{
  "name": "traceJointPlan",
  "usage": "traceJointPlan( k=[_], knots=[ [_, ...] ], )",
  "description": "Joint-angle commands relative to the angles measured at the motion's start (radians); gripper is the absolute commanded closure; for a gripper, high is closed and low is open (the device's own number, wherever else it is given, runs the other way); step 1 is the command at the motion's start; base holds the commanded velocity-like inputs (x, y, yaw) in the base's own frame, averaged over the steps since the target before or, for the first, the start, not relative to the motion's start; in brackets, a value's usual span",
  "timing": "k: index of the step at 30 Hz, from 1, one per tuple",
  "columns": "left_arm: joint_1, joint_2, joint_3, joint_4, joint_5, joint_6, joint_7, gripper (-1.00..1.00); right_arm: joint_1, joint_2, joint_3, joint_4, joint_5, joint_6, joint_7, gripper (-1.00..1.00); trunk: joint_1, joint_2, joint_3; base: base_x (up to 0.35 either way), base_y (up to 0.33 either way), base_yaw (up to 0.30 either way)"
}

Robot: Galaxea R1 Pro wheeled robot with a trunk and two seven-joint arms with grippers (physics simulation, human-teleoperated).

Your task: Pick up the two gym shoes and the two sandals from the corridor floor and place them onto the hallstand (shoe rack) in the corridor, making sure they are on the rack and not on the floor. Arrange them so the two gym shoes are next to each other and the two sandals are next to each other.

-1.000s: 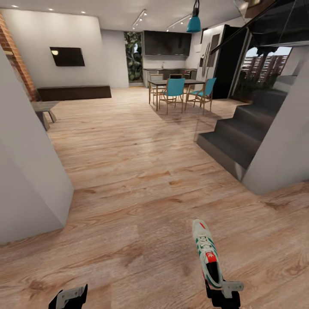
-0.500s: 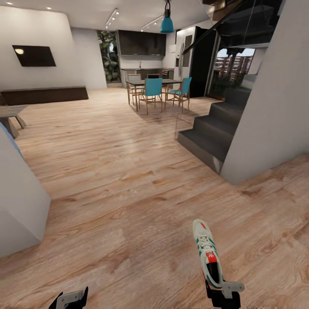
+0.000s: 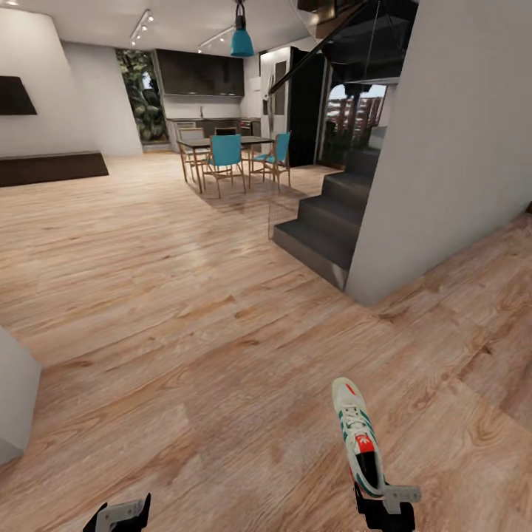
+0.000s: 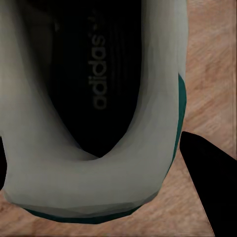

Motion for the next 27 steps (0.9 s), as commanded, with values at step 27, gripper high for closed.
traceJointPlan(
  k=[27],
  knots=[
    [0.000, -0.007, 0.000, 0.000, 0.009, 0.000, -0.006, -1.00, -0.001, 0.001, -0.007, 0.002, 0.010, -0.003, -0.003, 1.00, 0.000, 0.000, 0.000, 0.000, 0.000, -0.300]
  ],
)
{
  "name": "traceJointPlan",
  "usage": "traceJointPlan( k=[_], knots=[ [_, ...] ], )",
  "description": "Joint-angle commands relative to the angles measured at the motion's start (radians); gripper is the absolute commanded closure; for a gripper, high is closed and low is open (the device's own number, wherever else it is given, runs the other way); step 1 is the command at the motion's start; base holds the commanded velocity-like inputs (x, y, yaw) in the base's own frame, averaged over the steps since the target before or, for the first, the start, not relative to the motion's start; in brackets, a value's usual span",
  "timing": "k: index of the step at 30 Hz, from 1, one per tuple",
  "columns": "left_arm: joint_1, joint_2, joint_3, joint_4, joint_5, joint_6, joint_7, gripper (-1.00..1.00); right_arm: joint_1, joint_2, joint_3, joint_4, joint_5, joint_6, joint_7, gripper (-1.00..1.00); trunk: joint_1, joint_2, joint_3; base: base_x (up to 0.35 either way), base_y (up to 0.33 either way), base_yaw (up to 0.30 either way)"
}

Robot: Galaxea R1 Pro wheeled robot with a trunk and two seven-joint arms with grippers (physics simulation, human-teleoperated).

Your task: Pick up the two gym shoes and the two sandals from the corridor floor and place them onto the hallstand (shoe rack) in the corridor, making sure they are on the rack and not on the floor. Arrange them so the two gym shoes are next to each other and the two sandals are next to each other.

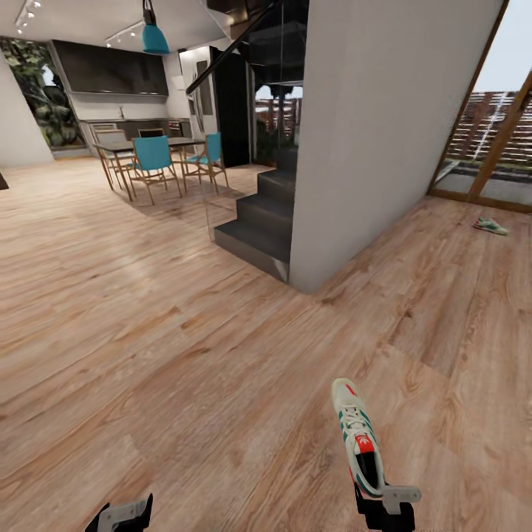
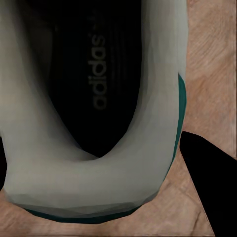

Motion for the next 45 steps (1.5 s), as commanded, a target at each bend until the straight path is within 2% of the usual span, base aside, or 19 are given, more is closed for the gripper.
traceJointPlan(
  k=[1, 19, 45],
  knots=[
    [0.000, 0.000, 0.001, 0.001, 0.009, -0.002, -0.006, -1.00, -0.001, 0.001, -0.007, 0.001, 0.010, -0.003, -0.004, 1.00, 0.000, 0.000, 0.000, 0.000, 0.000, -0.300],
    [0.000, 0.000, 0.001, 0.001, 0.009, -0.003, -0.006, -1.00, -0.001, 0.000, -0.007, 0.001, 0.011, -0.003, -0.004, 1.00, 0.000, 0.000, 0.007, 0.009, -0.002, -0.300],
    [0.000, 0.004, 0.001, 0.002, 0.011, -0.003, -0.006, -1.00, -0.001, 0.000, -0.007, 0.001, 0.011, -0.003, -0.004, 1.00, 0.000, 0.000, 0.017, 0.270, -0.136, -0.300]
  ],
)
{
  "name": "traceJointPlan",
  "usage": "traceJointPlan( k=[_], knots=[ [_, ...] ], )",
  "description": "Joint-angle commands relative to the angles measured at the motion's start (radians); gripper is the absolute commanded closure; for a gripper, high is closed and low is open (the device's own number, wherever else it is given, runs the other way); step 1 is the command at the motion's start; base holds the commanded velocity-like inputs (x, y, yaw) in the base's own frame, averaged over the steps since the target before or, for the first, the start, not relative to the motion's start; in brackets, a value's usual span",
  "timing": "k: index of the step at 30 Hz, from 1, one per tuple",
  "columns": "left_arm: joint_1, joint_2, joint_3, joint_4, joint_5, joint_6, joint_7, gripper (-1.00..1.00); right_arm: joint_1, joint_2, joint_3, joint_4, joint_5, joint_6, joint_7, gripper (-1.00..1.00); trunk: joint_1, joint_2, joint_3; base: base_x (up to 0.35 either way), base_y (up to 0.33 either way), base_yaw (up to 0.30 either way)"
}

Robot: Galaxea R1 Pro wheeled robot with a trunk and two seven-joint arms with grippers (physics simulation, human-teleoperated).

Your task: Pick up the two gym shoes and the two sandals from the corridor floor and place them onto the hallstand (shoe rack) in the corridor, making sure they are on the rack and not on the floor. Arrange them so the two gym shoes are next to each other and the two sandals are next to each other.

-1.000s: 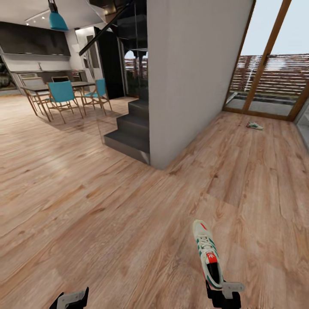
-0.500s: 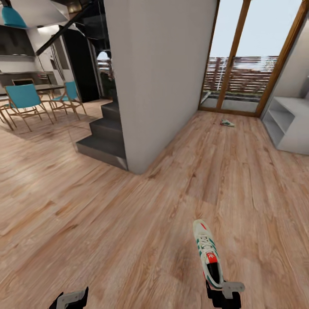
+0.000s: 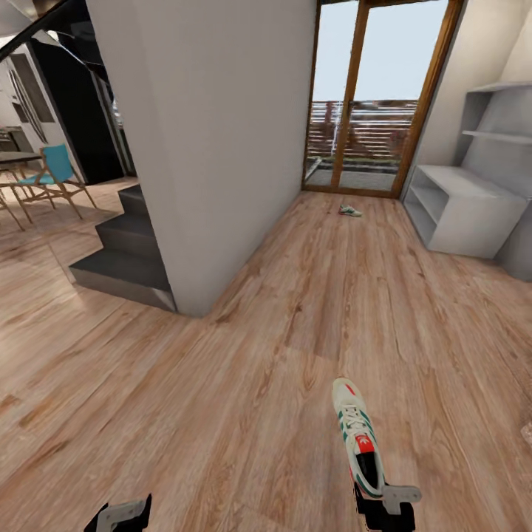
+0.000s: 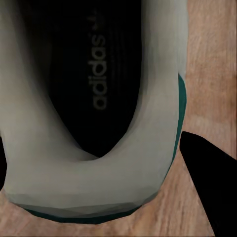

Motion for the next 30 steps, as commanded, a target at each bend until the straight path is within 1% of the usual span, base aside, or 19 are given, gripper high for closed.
traceJointPlan(
  k=[1, 19, 24, 30],
  knots=[
    [0.000, 0.000, 0.001, 0.000, 0.009, -0.002, -0.006, -1.00, -0.001, 0.001, -0.007, 0.001, 0.010, -0.003, -0.004, 1.00, 0.000, 0.000, 0.000, 0.319, -0.024, -0.300],
    [0.000, 0.002, 0.001, 0.000, 0.010, -0.002, -0.007, -1.00, -0.001, 0.002, -0.007, 0.000, 0.010, -0.003, -0.005, 1.00, 0.000, 0.000, 0.005, 0.333, -0.003, -0.290],
    [0.000, 0.002, 0.001, 0.000, 0.010, -0.002, -0.007, -1.00, -0.001, 0.002, -0.007, 0.000, 0.010, -0.003, -0.005, 1.00, 0.000, 0.000, 0.005, 0.336, 0.000, -0.114],
    [0.000, 0.002, 0.001, 0.000, 0.009, -0.002, -0.007, -1.00, -0.001, 0.002, -0.007, -0.002, 0.011, -0.003, -0.004, 1.00, 0.000, 0.000, 0.005, 0.336, 0.000, -0.021]
  ],
)
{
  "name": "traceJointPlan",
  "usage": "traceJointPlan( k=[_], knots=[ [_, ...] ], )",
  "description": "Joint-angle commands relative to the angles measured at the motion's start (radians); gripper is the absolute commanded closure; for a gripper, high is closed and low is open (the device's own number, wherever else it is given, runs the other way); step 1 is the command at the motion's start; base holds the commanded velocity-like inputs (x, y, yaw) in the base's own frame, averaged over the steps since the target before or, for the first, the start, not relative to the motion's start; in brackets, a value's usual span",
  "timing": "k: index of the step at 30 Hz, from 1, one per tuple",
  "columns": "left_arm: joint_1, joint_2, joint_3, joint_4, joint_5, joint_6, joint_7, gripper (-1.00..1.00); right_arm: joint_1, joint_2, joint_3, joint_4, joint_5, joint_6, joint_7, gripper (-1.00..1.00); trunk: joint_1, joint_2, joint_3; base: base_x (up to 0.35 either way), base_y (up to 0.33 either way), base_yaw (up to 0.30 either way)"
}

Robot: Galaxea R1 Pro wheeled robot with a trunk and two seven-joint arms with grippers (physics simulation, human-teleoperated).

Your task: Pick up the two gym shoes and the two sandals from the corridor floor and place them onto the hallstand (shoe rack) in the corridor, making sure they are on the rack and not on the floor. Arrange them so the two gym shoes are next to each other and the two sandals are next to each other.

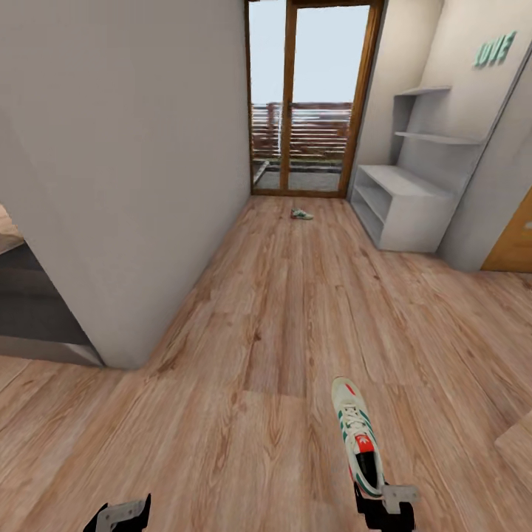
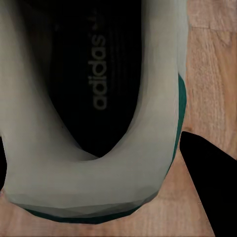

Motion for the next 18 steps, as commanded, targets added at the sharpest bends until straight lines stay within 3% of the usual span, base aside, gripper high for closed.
traceJointPlan(
  k=[1, 18],
  knots=[
    [0.000, 0.000, 0.000, 0.001, 0.009, -0.002, -0.006, -1.00, -0.001, 0.000, -0.007, 0.001, 0.011, -0.003, -0.004, 1.00, 0.000, 0.000, -0.001, 0.336, 0.000, -0.003],
    [0.000, 0.000, 0.000, 0.001, 0.010, -0.003, -0.006, -1.00, -0.001, -0.001, -0.006, 0.002, 0.013, -0.003, -0.001, 1.00, 0.000, 0.000, -0.001, 0.336, 0.000, 0.000]
  ],
)
